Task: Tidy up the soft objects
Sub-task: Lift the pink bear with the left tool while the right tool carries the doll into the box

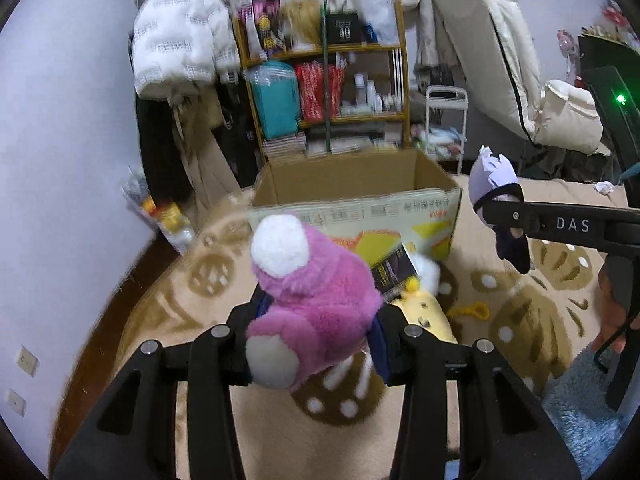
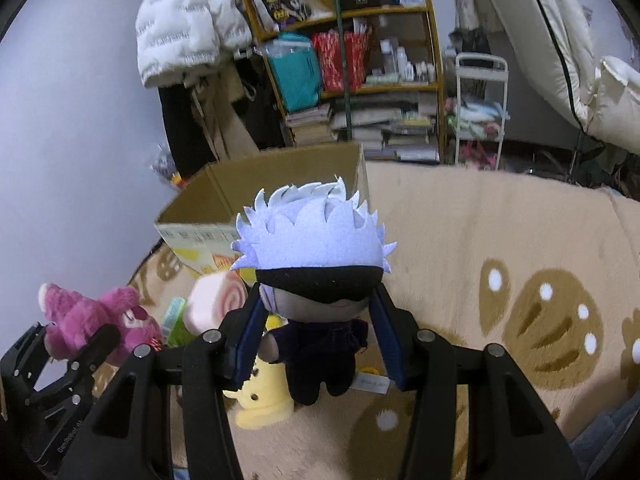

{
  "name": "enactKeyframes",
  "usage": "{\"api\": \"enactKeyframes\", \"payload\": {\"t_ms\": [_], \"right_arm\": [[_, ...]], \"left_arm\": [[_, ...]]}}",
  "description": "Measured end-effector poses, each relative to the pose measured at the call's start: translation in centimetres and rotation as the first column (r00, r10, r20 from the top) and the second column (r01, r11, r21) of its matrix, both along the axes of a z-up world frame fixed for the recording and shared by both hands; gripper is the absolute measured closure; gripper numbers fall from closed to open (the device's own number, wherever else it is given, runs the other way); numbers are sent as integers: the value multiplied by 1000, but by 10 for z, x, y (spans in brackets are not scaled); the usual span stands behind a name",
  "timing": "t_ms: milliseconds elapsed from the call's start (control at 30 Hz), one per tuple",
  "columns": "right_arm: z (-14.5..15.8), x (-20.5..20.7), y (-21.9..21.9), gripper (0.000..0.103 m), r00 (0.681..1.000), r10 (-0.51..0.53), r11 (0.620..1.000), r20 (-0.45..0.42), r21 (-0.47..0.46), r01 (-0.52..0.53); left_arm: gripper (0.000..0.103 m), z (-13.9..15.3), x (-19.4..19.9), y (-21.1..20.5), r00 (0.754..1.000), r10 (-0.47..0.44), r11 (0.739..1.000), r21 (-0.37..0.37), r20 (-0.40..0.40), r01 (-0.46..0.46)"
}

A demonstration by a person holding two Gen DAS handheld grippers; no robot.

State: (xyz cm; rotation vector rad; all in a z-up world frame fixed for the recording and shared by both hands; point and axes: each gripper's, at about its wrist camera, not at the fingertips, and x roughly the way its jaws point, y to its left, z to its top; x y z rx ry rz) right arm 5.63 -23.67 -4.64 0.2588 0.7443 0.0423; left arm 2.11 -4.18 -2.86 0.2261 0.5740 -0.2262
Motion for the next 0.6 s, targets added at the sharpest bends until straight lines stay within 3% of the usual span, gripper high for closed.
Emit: {"api": "enactKeyframes", "payload": {"t_ms": [333, 600], "right_arm": [[22, -13, 17, 49, 994, 18, 998, 109, -62, -11], [38, -16, 23, 49, 987, 26, 995, 159, -103, -10]], "left_arm": [[60, 28, -10, 7, 993, -1, 1000, -10, 120, 2], [60, 46, 2, 20, 987, 26, 998, -52, 158, -18]]}}
